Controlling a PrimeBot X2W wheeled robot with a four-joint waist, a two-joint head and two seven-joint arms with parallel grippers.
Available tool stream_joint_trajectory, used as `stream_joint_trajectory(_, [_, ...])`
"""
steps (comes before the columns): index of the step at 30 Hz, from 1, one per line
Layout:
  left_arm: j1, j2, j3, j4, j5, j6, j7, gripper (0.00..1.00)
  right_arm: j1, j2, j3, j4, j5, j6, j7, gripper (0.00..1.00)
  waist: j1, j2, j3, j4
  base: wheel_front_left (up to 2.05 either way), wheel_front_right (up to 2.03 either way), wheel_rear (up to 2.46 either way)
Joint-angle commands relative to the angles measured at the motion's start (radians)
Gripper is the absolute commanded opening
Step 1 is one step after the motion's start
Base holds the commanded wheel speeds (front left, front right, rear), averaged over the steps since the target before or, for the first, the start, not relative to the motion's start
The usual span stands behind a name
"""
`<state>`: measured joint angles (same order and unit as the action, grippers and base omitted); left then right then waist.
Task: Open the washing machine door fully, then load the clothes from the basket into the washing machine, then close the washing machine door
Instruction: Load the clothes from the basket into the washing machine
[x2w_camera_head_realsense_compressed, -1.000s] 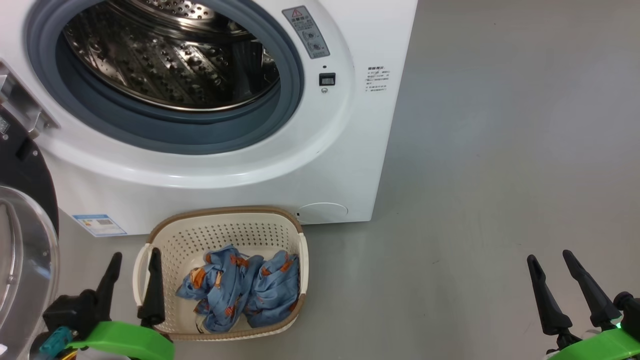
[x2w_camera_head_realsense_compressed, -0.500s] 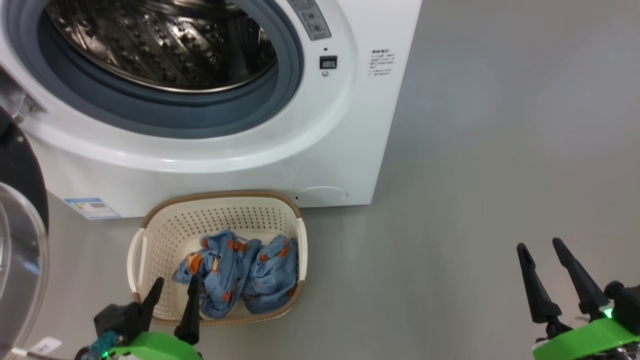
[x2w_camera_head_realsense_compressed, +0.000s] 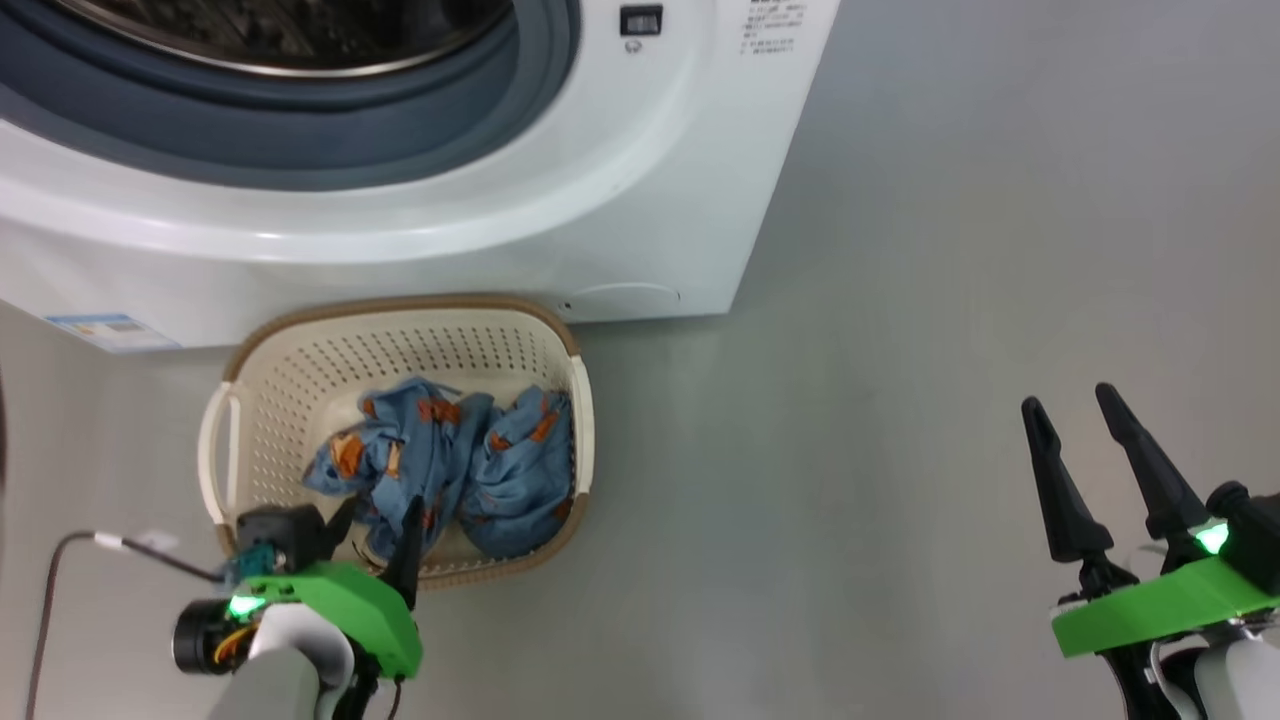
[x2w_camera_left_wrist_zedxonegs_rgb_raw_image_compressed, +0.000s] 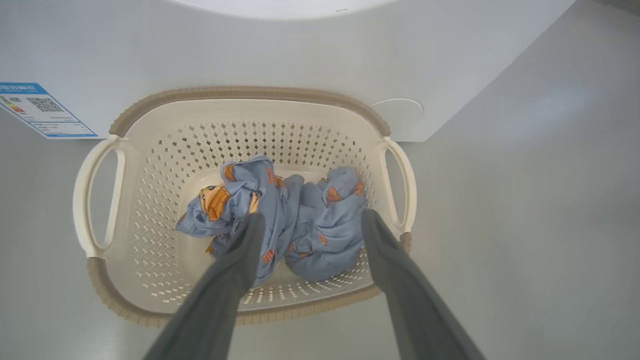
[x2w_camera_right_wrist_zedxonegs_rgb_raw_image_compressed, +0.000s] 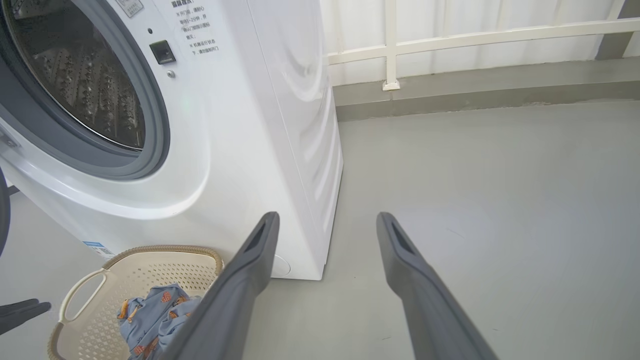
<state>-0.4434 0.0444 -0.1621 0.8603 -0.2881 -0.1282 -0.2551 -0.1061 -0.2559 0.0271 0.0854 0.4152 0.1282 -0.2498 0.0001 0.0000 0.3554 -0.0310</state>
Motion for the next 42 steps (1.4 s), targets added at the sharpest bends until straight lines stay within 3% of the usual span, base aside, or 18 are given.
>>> stream_joint_trajectory(1, [-0.06,0.017,0.023,0.051,0.019,0.002,-0.007,1.0,-0.024,-0.011,0.03,-0.027,0.005,0.003,-0.012,1.0,-0.0001,0.0,0.073,-0.022,0.0,0.0,0.0])
stream_joint_trajectory(12, [-0.288,0.034,-0.013,0.358,0.065,0.04,-0.006,1.0,-0.108,-0.003,0.046,-0.039,0.01,0.003,-0.012,1.0,-0.0001,0.0,0.194,-0.054,0.0,0.0,0.0])
stream_joint_trajectory(22, [-0.414,0.058,-0.026,0.416,0.067,0.084,0.029,1.0,-0.17,-0.006,0.052,-0.061,0.011,0.003,-0.012,1.0,-0.0001,0.0,0.302,-0.054,0.0,0.0,0.0])
stream_joint_trajectory(42, [-0.519,0.119,-0.019,0.43,0.036,0.182,0.097,1.0,-0.231,-0.006,0.081,-0.109,0.018,0.003,-0.012,1.0,-0.0001,0.0,0.421,-0.07,0.0,0.0,0.0])
